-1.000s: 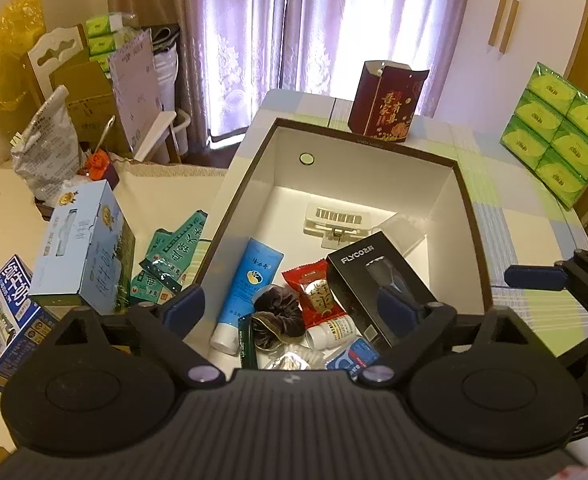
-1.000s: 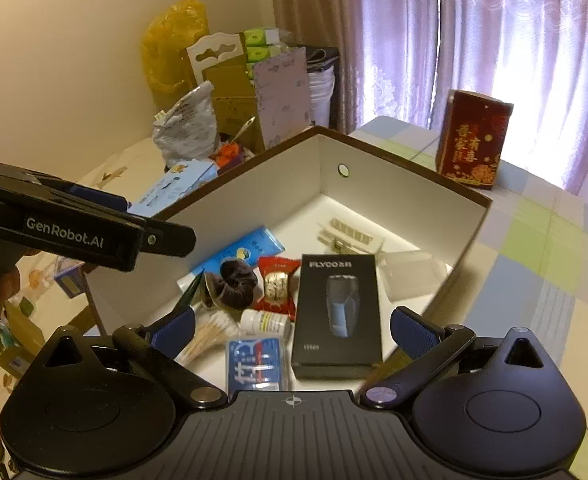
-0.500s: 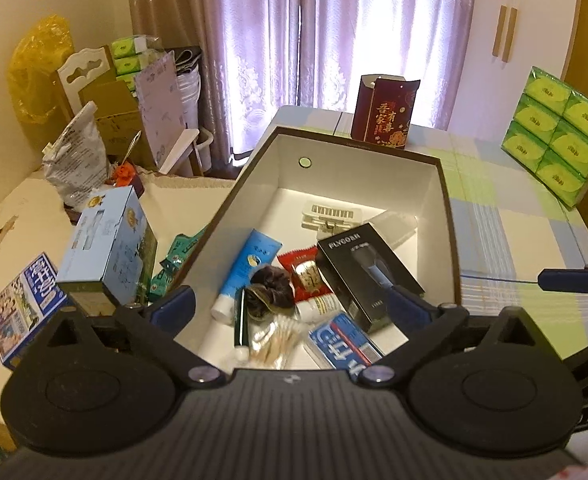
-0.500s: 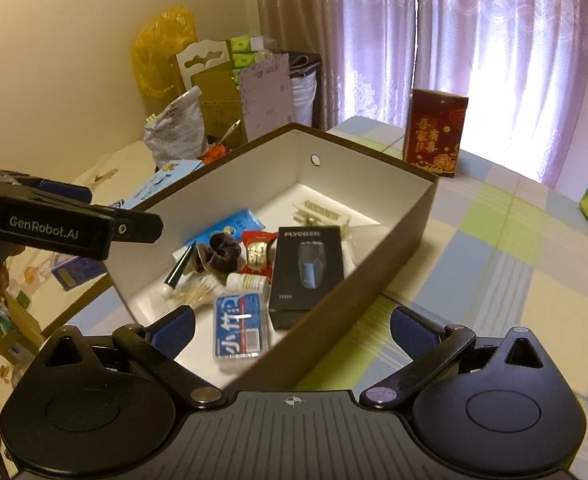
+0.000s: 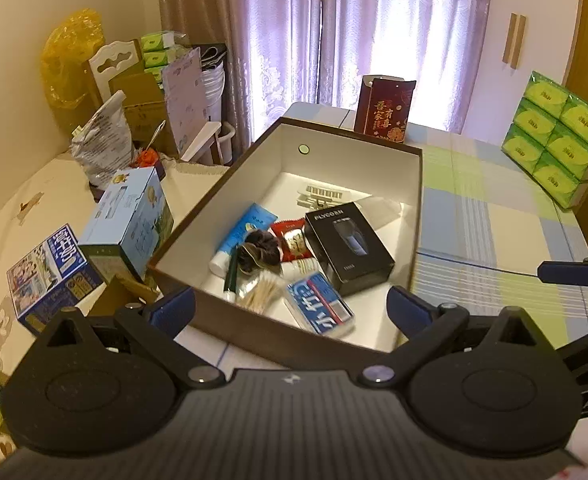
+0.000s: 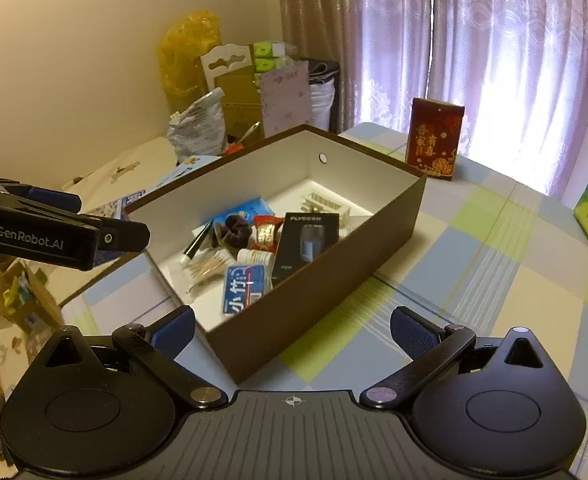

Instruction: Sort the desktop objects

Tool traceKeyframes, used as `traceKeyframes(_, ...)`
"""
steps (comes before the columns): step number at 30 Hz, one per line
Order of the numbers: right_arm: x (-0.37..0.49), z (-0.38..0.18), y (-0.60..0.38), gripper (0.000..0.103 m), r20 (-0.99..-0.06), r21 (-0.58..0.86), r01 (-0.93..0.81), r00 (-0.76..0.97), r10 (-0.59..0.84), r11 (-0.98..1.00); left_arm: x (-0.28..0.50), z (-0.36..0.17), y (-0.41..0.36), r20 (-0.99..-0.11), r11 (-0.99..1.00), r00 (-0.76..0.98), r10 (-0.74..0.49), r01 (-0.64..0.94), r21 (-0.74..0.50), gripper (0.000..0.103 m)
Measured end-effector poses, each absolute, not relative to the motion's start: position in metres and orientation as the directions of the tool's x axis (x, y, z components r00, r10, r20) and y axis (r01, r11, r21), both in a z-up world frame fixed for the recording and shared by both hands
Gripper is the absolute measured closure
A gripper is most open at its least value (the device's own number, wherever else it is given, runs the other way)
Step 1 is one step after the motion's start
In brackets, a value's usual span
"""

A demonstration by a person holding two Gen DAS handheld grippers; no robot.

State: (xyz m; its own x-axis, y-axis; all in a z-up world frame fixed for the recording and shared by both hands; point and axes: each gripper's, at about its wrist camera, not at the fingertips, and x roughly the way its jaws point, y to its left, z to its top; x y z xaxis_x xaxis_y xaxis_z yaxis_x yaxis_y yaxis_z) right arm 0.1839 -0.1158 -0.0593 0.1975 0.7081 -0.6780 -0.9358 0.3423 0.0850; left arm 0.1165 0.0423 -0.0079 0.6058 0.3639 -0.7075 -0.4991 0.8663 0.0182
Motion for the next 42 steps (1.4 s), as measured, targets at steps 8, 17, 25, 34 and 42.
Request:
traceKeyframes(8, 0.188, -0.055, -0.146, 0.002, -0.676, 0.080, -0.945, 0.182, 0.714, 0.317, 0.108, -0.003, 0.002, -0.714, 0.849, 0.580, 0.392, -0.528, 0.037, 0.003)
traceKeyframes(17, 0.192, -0.054, -0.178, 0.002, -0.678, 0.084, -0.954, 0.158, 0.718, 0.289, 0.098, -0.005, -0.039, -0.722, 0.827, 0.549, 0.422, -0.559, 0.058, 0.003)
traceKeyframes(25, 0.201, -0.059, -0.200, 0.002, -0.687, 0.088, -0.956, 0.145, 0.712, 0.280, 0.094, -0.010, -0.063, -0.729, 0.810, 0.526, 0.439, -0.583, 0.067, 0.003)
traceKeyframes(34, 0.211, -0.064, -0.217, 0.002, -0.693, 0.085, -0.959, 0.137, 0.708, 0.269, 0.092, -0.012, -0.084, -0.725, 0.796, 0.518, 0.454, -0.602, 0.068, 0.003)
traceKeyframes(42, 0.213, -0.065, -0.226, 0.002, -0.692, 0.083, -0.964, 0.126, 0.711, 0.252, 0.089, -0.011, -0.095, -0.718, 0.782, 0.512, 0.471, -0.620, 0.071, 0.003)
